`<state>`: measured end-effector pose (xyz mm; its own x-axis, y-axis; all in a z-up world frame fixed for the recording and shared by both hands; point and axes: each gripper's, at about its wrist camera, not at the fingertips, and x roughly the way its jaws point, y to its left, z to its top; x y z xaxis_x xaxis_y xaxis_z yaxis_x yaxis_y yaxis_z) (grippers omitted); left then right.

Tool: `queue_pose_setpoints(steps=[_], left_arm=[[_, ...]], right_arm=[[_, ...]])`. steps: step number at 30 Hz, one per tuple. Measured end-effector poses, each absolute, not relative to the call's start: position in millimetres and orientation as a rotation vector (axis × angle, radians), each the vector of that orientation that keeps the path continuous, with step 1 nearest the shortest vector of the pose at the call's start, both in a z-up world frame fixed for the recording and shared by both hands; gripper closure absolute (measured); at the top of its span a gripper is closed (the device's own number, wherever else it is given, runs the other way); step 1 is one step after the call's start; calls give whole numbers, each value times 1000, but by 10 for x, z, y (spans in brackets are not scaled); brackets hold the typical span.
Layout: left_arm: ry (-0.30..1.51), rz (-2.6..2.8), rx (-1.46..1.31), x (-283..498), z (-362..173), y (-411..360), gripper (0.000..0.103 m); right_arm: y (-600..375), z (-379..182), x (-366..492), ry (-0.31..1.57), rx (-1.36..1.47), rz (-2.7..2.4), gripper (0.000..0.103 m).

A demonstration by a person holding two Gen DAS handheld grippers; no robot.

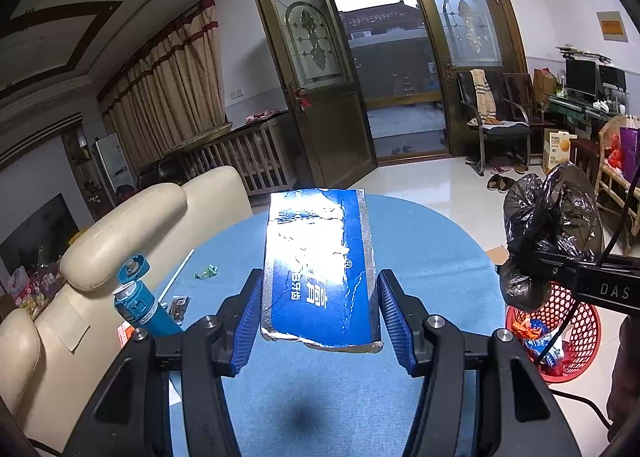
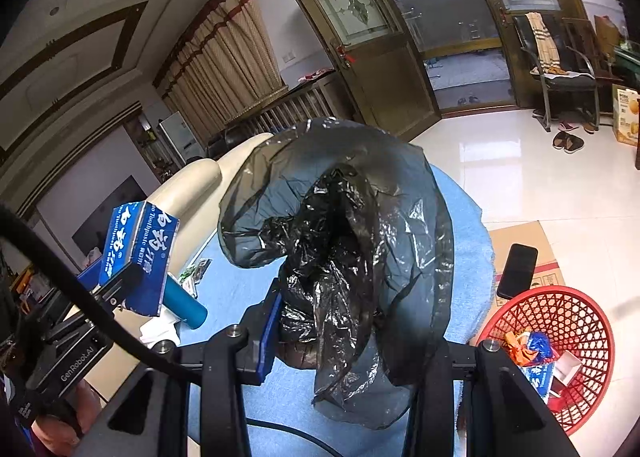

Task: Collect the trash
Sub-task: 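Carry the black bag and toothpaste box toward the red wastebasket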

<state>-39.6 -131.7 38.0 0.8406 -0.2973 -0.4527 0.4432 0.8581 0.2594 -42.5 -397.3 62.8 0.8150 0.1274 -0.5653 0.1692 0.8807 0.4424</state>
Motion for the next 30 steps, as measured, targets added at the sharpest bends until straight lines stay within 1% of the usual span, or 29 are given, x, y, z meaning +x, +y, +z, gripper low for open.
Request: queue_pose_setpoints(steps=[30], left_arm=[[416, -451, 416, -532, 350, -1501, 45]], right_arm=[[-3987, 735, -624, 593, 528, -59, 60]])
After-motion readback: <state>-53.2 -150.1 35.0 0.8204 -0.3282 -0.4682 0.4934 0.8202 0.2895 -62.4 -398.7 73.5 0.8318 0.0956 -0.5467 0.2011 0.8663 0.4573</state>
